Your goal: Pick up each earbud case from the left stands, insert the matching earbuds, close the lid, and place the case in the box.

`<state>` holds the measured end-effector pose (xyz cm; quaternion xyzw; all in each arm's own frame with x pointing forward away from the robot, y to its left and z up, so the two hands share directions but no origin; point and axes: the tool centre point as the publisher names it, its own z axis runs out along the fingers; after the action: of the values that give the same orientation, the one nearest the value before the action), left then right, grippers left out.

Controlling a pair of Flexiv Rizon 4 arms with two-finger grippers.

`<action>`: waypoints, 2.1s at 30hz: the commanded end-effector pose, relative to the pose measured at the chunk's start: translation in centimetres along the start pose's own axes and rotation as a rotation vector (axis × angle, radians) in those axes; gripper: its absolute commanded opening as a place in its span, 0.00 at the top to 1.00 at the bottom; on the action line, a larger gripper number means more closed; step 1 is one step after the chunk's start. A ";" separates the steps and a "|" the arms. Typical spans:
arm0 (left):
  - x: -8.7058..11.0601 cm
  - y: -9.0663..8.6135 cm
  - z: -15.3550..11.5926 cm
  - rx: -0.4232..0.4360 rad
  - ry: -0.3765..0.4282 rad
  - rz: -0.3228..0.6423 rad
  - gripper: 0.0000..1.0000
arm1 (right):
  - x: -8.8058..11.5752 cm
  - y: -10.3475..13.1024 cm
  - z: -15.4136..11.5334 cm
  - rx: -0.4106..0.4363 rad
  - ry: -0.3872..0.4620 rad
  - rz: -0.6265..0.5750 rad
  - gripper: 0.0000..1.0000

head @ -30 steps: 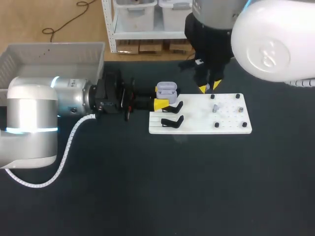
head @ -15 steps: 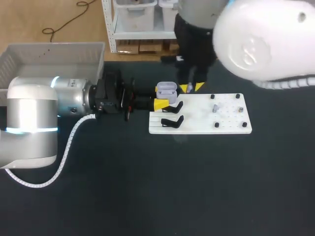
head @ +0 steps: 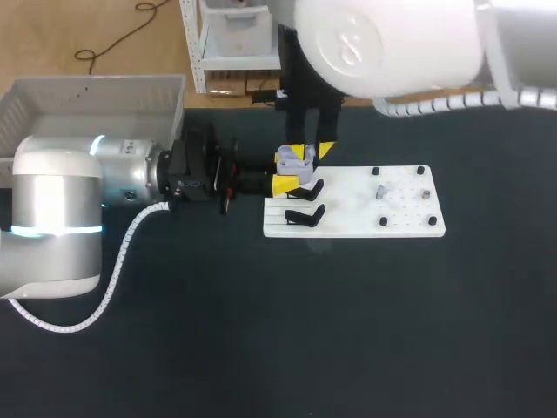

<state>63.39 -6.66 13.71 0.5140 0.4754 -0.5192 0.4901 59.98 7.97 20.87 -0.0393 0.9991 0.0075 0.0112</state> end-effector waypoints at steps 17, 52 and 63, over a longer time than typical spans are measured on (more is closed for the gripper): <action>1.1 -0.6 0.7 -0.016 0.030 0.060 1.00 | 0.0 0.4 0.4 0.041 0.047 0.093 1.00; 0.9 -0.3 1.3 -0.050 -0.005 0.085 1.00 | -0.6 -0.3 1.5 -0.039 0.034 0.442 1.00; 0.9 -0.3 1.3 -0.050 -0.005 0.085 1.00 | -1.0 0.2 1.4 0.011 0.037 0.514 1.00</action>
<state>63.16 -7.95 12.93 0.5212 0.4642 -0.4886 0.5236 60.67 7.78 19.34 0.2127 0.9770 0.0119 -0.0066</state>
